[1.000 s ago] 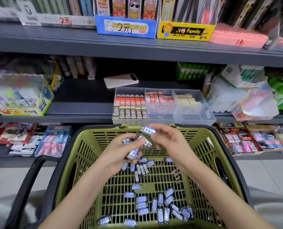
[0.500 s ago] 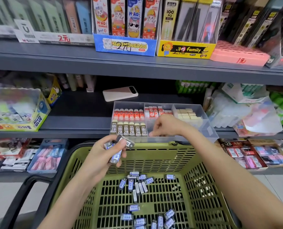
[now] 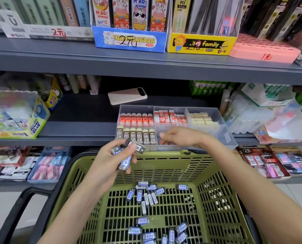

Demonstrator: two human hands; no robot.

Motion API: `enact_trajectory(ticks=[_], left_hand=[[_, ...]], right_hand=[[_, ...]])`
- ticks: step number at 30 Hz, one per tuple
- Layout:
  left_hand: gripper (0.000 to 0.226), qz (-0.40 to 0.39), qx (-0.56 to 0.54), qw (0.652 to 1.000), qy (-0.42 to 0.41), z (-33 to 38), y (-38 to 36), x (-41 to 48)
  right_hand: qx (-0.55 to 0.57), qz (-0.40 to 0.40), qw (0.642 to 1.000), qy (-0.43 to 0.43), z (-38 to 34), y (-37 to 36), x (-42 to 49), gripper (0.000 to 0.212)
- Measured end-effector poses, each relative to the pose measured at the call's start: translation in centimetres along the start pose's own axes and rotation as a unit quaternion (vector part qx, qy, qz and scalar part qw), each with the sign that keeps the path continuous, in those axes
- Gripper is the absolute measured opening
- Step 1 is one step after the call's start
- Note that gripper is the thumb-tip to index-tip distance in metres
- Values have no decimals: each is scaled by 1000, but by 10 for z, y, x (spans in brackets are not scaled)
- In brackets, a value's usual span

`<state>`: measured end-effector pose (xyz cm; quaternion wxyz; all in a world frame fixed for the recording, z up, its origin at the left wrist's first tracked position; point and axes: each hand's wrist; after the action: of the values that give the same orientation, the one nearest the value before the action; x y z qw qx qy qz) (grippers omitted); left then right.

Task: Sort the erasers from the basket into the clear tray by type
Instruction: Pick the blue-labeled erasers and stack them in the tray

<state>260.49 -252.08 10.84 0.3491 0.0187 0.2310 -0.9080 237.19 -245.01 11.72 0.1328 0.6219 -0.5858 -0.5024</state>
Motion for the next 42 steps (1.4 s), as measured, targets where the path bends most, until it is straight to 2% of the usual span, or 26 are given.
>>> enact_trajectory(ticks=[5, 14, 19, 22, 24, 26, 28, 30, 32, 34, 37, 39, 42], left_hand=[[19, -5, -6, 1000, -21, 10, -6, 11], [12, 17, -15, 999, -23, 5, -3, 11], [21, 23, -3, 1000, -19, 0, -4, 9], [16, 9, 10, 1000, -13, -4, -8, 6], [13, 4, 12, 1000, -9, -5, -10, 5], [11, 4, 10, 1000, -8, -6, -10, 4], [12, 5, -3, 1000, -5, -6, -10, 5], [15, 2, -32, 999, 1, -7, -11, 5], [9, 5, -77, 997, 11, -9, -12, 5], [4, 6, -121, 992, 23, -12, -12, 6], [9, -6, -131, 991, 24, -14, -11, 5], [22, -10, -118, 993, 23, -14, -11, 4], [33, -10, -103, 995, 17, -15, -9, 5]], right_hand=[[18, -9, 1000, 0, 2, -2, 1, 48], [111, 33, 993, 7, 9, -4, 3, 32], [69, 36, 997, 6, 7, -2, 0, 35], [47, 21, 999, -1, 0, 4, -8, 36], [9, 77, 997, 9, -8, 7, -14, 36], [-7, 183, 982, 42, -19, 8, -24, 38], [42, 218, 969, 106, -35, 4, -37, 27], [81, 185, 968, 147, -49, -7, -48, 12], [94, 175, 970, 138, -59, -20, -53, 17], [140, 203, 963, 107, -64, -29, -53, 15], [281, 204, 935, 73, -66, -39, -53, 12], [354, 199, 910, 83, -62, -39, -56, 8], [335, 289, 895, 64, -41, -18, -57, 4]])
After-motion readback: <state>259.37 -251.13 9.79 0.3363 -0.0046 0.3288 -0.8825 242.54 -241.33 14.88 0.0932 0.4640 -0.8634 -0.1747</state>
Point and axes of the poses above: each hand's wrist, its own x-axis towards the middle knuckle, its own y-axis out of the back of the hand, z = x × y, and after that the axes turned 10 degrees about -x, right-handed
